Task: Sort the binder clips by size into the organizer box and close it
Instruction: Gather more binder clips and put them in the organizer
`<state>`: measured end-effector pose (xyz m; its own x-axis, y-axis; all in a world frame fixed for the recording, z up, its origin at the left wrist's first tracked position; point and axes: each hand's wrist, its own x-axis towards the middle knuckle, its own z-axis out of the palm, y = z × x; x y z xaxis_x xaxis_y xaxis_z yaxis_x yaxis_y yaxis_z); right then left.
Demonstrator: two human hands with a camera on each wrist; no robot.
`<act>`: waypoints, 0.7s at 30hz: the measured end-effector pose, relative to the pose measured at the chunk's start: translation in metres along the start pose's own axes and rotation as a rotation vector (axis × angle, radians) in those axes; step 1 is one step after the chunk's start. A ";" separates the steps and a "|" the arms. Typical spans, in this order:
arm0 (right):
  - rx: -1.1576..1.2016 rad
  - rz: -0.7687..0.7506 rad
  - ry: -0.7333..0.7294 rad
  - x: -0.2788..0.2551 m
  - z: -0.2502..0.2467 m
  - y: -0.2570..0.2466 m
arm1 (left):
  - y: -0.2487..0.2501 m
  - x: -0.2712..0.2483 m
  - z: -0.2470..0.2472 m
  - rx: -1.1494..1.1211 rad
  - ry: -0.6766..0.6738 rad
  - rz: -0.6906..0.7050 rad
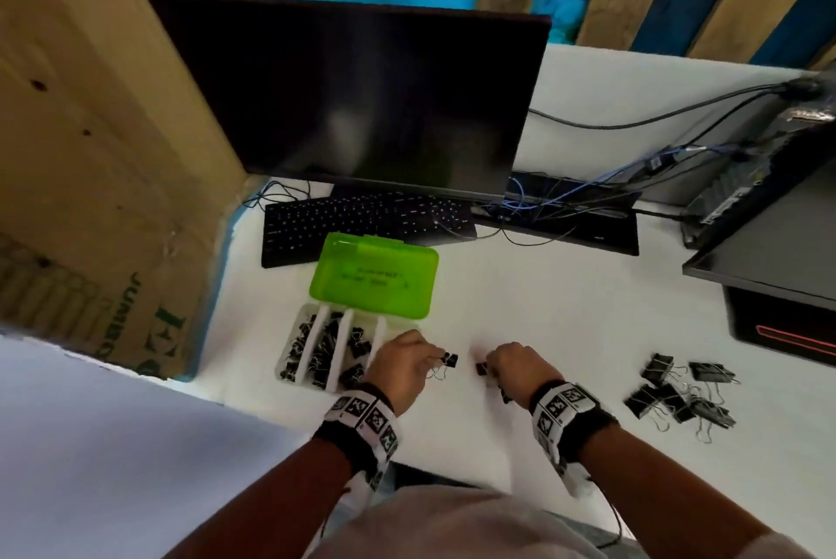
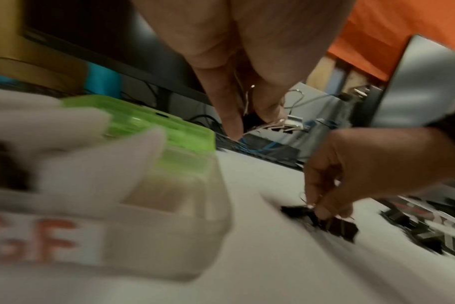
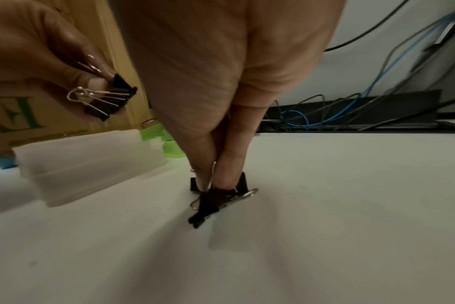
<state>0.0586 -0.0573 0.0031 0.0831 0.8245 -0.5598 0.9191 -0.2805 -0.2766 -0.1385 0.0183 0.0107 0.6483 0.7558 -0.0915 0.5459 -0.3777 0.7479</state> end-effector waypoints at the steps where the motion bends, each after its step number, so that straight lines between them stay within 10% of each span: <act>1: -0.011 -0.013 0.004 0.003 -0.001 -0.003 | -0.006 -0.003 -0.010 0.032 0.044 -0.034; 10: 0.058 -0.215 0.125 0.041 -0.046 -0.067 | -0.051 -0.035 -0.055 0.149 0.271 -0.365; 21: -0.036 -0.397 -0.058 0.072 -0.053 -0.179 | -0.062 -0.049 -0.053 0.106 0.202 -0.371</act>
<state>-0.0796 0.0781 0.0533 -0.3018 0.8361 -0.4582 0.8884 0.0722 -0.4534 -0.2323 0.0337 0.0036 0.2869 0.9362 -0.2032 0.7807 -0.1056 0.6159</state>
